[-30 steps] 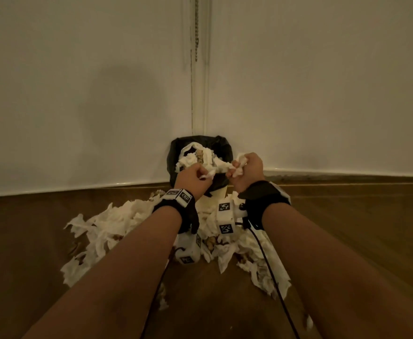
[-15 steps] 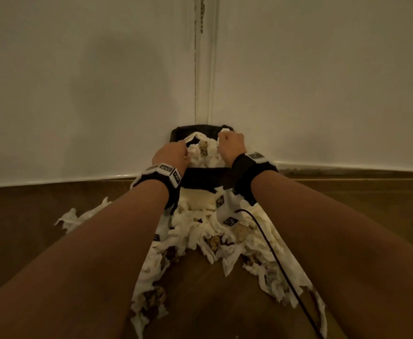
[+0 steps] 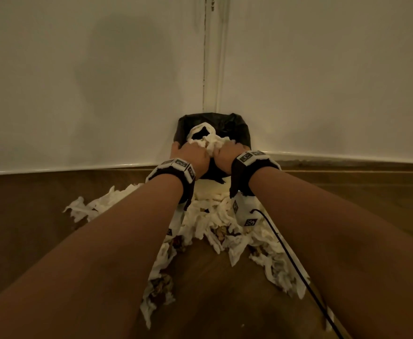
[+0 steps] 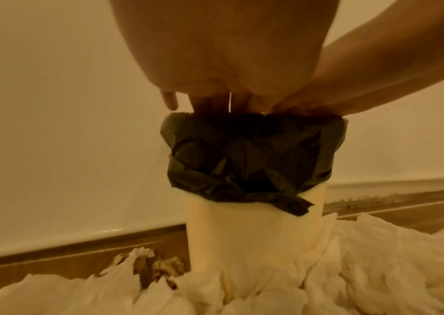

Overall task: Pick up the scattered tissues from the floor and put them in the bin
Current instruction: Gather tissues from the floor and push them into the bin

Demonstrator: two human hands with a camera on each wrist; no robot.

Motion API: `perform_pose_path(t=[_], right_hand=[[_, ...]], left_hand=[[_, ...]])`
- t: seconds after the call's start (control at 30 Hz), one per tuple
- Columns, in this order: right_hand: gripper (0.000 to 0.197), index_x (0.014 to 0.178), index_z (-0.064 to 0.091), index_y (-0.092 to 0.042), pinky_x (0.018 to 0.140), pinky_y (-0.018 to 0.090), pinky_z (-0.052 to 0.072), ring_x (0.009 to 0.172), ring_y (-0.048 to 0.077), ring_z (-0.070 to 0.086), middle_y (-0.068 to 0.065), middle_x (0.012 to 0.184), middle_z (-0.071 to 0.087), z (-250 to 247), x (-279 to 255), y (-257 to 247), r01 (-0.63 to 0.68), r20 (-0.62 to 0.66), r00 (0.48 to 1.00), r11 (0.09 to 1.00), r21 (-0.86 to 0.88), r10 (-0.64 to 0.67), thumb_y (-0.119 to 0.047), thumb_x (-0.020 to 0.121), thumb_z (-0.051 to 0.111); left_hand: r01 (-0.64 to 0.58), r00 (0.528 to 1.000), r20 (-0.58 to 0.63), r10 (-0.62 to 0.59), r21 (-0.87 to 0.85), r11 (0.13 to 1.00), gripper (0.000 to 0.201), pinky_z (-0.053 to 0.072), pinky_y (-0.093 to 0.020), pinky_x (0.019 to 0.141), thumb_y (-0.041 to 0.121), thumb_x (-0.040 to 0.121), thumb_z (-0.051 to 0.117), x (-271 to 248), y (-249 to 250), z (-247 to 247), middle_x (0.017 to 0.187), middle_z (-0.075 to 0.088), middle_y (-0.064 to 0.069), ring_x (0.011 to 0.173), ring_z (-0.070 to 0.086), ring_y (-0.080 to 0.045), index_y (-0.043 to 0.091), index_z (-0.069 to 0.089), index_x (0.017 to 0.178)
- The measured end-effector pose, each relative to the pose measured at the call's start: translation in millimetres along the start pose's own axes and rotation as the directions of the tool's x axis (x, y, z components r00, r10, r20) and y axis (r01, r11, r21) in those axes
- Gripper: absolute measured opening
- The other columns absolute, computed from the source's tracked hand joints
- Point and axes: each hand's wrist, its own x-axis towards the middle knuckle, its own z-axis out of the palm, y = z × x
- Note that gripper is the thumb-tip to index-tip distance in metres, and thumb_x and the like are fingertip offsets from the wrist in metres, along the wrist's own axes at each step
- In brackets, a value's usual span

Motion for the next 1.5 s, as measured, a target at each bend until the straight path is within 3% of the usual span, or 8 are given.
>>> perform_pose_path(t=[0.17,0.33,0.5,0.67,0.8,1.03,1.37,1.5], right_hand=[[0.044,0.11,0.066,-0.014,0.094,0.039,0.035,0.113,0.028,0.043,0.005,0.13,0.043,-6.1,-18.8,15.8,0.169,-0.422,0.896,0.985,0.03,-0.141,-0.038,0.098,0.031],[0.024,0.107,0.056,-0.015,0.089,0.04,0.039,0.107,0.026,0.046,0.008,0.115,0.049,2.2,-35.9,33.4,0.133,-0.651,0.756,0.959,0.25,0.065,-0.023,0.093,0.04],[0.016,0.103,0.054,-0.014,0.088,0.037,0.039,0.105,0.026,0.048,0.008,0.11,0.055,42.9,-58.4,47.6,-0.036,-0.576,0.772,0.923,0.382,0.268,-0.02,0.092,0.044],[0.03,0.108,0.064,-0.017,0.095,0.041,0.036,0.117,0.029,0.04,0.009,0.123,0.051,94.8,-79.1,46.5,-0.074,-0.265,0.958,0.989,0.126,0.105,-0.027,0.093,0.04],[0.036,0.116,0.062,-0.025,0.112,0.054,0.015,0.136,0.038,0.016,0.009,0.149,0.022,125.2,-91.0,42.6,-0.015,0.044,0.999,0.998,-0.066,0.018,-0.043,0.089,0.046],[0.059,0.145,0.031,-0.029,0.105,0.067,-0.014,0.14,0.046,-0.014,0.003,0.158,-0.007,143.7,-92.0,56.0,-0.088,0.1,0.989,0.97,-0.228,0.113,-0.054,0.092,0.036],[0.037,0.127,0.053,-0.012,0.103,0.04,0.038,0.118,0.033,0.047,0.008,0.134,0.044,136.7,-86.1,74.6,-0.024,-0.103,0.994,0.99,0.139,0.039,-0.007,0.092,0.042],[0.024,0.099,0.07,-0.018,0.084,0.026,0.047,0.098,0.022,0.06,0.009,0.117,0.063,132.0,-77.2,75.6,-0.175,-0.154,0.89,0.635,0.752,0.429,-0.008,0.089,0.051]], left_hand=[[-0.047,0.92,-0.39,-0.036,-0.201,0.978,0.029,0.032,-0.04,0.092,0.026,0.092,0.04,-28.6,-9.4,-1.6,0.119,0.049,-0.004,0.109,0.048,-0.023,0.021,0.051,0.118],[0.0,0.883,-0.437,-0.174,-0.369,0.929,0.019,0.035,-0.039,0.088,0.023,0.089,0.044,-58.7,-11.5,12.2,0.109,0.05,-0.003,0.1,0.05,-0.024,0.018,0.048,0.107],[0.073,0.933,-0.307,-0.19,-0.355,0.932,0.012,0.034,-0.038,0.087,0.03,0.087,0.047,-85.6,0.0,46.6,0.098,0.055,0.002,0.096,0.053,-0.021,0.024,0.047,0.097],[0.01,1.0,0.0,-0.01,-0.164,0.986,0.025,0.028,-0.045,0.098,0.038,0.087,0.045,-92.2,16.6,83.3,0.124,0.05,0.001,0.12,0.041,-0.022,0.03,0.06,0.105],[-0.041,0.983,0.176,0.056,-0.085,0.996,0.024,0.011,-0.052,0.109,0.042,0.088,0.046,-89.3,22.1,102.8,0.151,0.023,0.003,0.139,0.016,-0.025,0.039,0.068,0.097],[-0.064,0.919,0.391,0.057,0.006,0.998,0.035,-0.005,-0.061,0.109,0.047,0.091,0.041,-79.5,20.3,109.1,0.156,0.012,0.003,0.143,0.0,-0.027,0.047,0.052,0.124],[0.003,0.976,0.211,0.058,-0.276,0.961,0.03,0.04,-0.034,0.099,0.009,0.093,0.049,-72.1,22.1,89.4,0.131,0.045,-0.008,0.118,0.048,-0.026,0.016,0.057,0.121],[0.215,0.977,0.12,-0.179,-0.559,0.801,0.02,0.043,-0.027,0.089,0.01,0.089,0.058,-74.6,17.1,91.8,0.12,0.06,-0.009,0.11,0.056,-0.024,0.013,0.065,0.107]])
